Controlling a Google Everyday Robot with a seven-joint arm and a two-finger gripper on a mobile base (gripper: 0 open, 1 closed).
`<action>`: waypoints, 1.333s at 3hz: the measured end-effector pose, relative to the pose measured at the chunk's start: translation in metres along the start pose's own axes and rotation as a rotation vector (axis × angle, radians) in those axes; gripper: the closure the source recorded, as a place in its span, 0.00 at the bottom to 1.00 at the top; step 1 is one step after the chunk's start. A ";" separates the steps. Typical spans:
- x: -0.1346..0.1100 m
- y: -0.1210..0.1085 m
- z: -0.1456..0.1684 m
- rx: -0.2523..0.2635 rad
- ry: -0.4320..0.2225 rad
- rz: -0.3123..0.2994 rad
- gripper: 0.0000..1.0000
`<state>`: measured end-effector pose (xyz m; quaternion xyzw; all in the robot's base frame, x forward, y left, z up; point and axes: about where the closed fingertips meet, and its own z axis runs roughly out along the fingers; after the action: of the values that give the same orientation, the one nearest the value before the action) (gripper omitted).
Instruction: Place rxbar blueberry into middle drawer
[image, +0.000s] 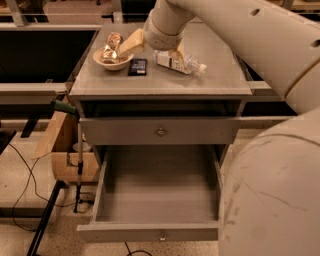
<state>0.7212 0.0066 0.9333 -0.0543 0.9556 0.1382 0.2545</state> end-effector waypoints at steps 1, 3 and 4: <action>0.001 0.000 0.000 0.000 0.002 0.053 0.00; -0.001 0.015 0.001 -0.022 -0.037 -0.007 0.00; -0.007 0.037 0.004 -0.062 -0.100 -0.096 0.00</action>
Offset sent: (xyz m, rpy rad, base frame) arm -0.0006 0.0000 -0.0008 0.0241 0.0175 -0.0435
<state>0.7229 0.0431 0.9417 -0.1008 0.9333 0.1578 0.3063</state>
